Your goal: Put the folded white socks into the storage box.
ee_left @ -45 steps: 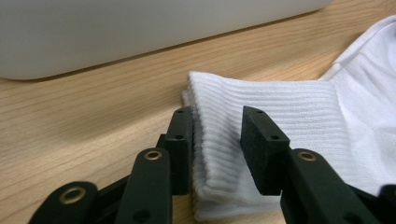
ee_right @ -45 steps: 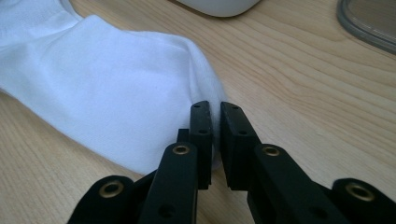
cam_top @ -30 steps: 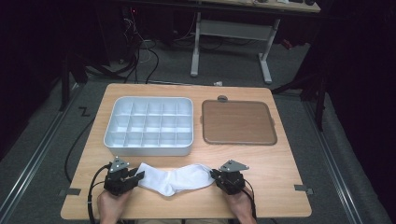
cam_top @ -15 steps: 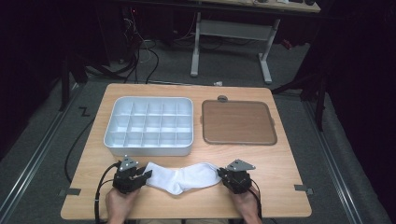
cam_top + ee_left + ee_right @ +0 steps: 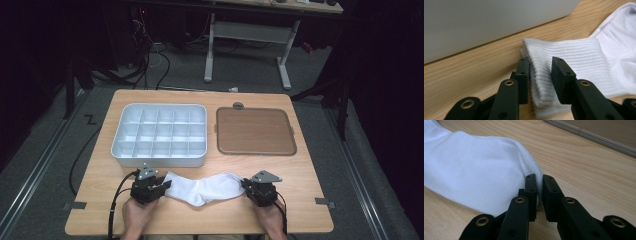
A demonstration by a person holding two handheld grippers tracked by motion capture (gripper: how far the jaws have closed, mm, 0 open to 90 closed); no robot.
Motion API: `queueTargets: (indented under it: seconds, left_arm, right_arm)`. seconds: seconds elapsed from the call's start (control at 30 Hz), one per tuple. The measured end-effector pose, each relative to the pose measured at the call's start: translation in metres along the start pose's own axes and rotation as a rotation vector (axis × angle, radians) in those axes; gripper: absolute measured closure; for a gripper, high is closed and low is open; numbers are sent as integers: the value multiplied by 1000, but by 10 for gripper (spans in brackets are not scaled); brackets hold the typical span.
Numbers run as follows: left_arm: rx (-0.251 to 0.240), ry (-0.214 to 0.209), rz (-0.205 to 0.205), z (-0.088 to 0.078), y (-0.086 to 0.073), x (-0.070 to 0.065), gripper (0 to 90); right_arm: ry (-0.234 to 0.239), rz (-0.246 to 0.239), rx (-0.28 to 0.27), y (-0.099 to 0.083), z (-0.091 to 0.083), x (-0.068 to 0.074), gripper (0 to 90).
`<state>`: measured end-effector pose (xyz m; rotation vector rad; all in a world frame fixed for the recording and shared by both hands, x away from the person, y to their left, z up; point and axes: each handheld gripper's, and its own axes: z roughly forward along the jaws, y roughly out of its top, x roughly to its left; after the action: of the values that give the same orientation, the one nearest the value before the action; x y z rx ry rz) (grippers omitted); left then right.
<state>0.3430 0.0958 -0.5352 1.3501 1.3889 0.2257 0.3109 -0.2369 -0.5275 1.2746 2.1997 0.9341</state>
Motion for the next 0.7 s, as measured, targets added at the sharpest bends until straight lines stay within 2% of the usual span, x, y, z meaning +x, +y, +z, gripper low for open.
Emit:
queueTargets:
  seconds: [0.07,0.17,0.23,0.27,0.4,0.43,0.47,0.5,0.53,0.7]
  left_arm:
    - [-2,-3,-2,2,0,-1,665]
    - [-4,-5,38,6,-4,-6,631]
    - [-5,-13,36,9,-5,-8,628]
    - [-6,-15,23,11,-5,-9,619]
    - [-7,-12,20,11,-4,-9,599]
    - [-7,-6,22,11,-4,-8,582]
    - [-8,-1,24,11,-3,-8,525]
    - [-8,8,35,10,-3,-8,525]
    - [-19,14,49,6,-3,-9,491]
    - [-21,18,24,0,1,-10,422]
  right_arm:
    - [-5,4,-1,0,0,-3,824]
    - [-20,5,-2,-1,-1,-6,811]
    - [-30,12,-2,-2,-1,-8,808]
    - [-34,16,-2,-3,-2,-11,804]
    - [-31,31,0,-3,-2,-14,783]
    - [-32,31,-1,-3,-2,-15,765]
    - [-42,38,-4,-3,-1,-17,700]
    - [-42,38,-4,-3,-1,-17,700]
    - [-56,48,-10,-2,0,-17,639]
    - [-56,59,-32,0,-6,-15,571]
